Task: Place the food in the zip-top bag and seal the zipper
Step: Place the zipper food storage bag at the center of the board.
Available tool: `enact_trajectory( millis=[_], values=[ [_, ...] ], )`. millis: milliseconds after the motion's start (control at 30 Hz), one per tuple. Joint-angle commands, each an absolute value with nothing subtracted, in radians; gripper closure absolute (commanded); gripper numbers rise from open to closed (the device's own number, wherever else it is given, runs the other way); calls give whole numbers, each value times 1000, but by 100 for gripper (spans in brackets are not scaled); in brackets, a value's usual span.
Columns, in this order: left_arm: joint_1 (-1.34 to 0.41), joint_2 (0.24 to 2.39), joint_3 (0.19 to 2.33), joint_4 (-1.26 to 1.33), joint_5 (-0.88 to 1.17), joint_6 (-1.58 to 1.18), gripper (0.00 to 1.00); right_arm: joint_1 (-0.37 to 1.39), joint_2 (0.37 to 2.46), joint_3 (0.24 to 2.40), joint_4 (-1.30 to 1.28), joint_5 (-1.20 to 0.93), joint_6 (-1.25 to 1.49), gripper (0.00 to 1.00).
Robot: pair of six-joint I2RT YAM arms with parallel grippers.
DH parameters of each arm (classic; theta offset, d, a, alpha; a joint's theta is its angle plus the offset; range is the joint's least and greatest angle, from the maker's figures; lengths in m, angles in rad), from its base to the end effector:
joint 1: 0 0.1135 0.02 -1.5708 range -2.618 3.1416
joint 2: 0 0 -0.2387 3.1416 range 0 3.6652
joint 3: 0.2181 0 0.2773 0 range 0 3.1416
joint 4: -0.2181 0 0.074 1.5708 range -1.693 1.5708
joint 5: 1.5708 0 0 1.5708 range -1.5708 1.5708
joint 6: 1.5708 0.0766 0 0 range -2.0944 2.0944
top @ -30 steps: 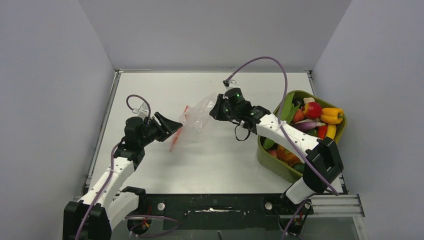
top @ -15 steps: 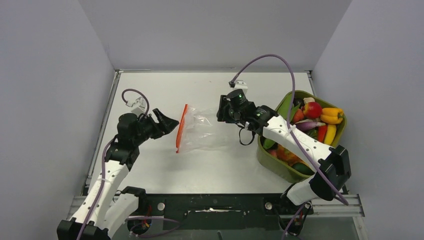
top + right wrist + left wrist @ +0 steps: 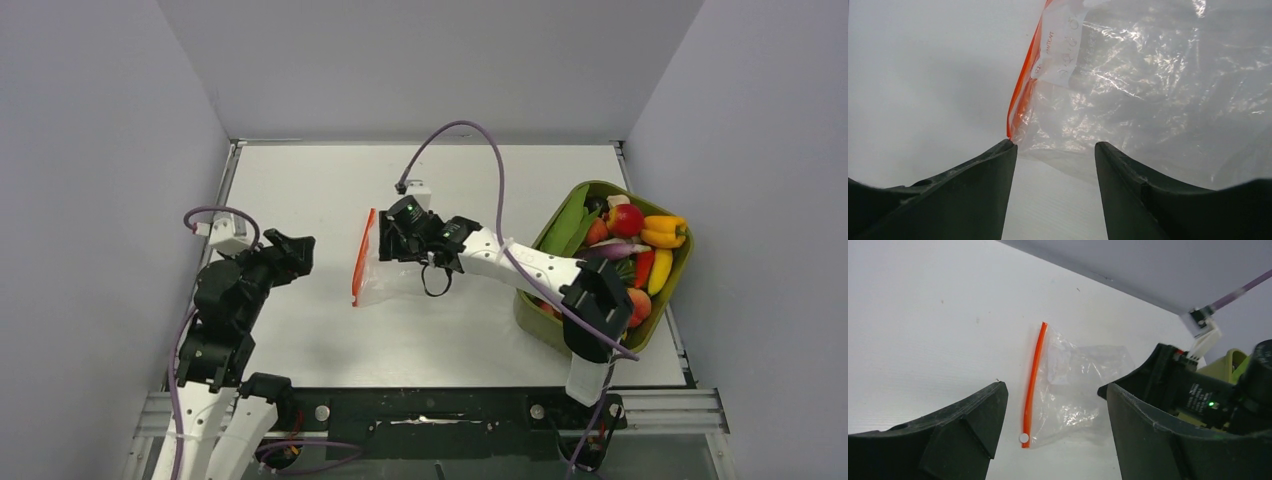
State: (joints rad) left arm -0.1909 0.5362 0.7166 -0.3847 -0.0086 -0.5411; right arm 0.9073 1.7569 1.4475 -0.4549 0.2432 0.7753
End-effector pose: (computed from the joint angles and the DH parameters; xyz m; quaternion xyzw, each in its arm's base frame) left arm 0.2140 -0.0407 0.3125 -0.1378 0.7632 -0.2228 0.5907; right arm 0.2901 0.3411 0.2201 -0.0127 0.9141 0.2160 0.3428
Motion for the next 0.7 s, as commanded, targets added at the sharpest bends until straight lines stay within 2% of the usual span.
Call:
enact_trajectory(
  millis=[0,133,300,500,667],
  values=[
    [-193,461,736,-380,-134,-506,26,940,1828,1533,-413,242,795,40],
    [-193,420,745,-391,-143,-493,23,958,1934,1604,-428,164,734,41],
    [-193,378,740,-402,-174,-490,21,958,1994,1627,-518,183,676,42],
    [-193,349,721,-397,-184,-495,18,955,1933,1472,-568,267,620,42],
    [-193,342,709,-400,-193,-497,18,953,1837,1377,-678,443,629,44]
  ],
)
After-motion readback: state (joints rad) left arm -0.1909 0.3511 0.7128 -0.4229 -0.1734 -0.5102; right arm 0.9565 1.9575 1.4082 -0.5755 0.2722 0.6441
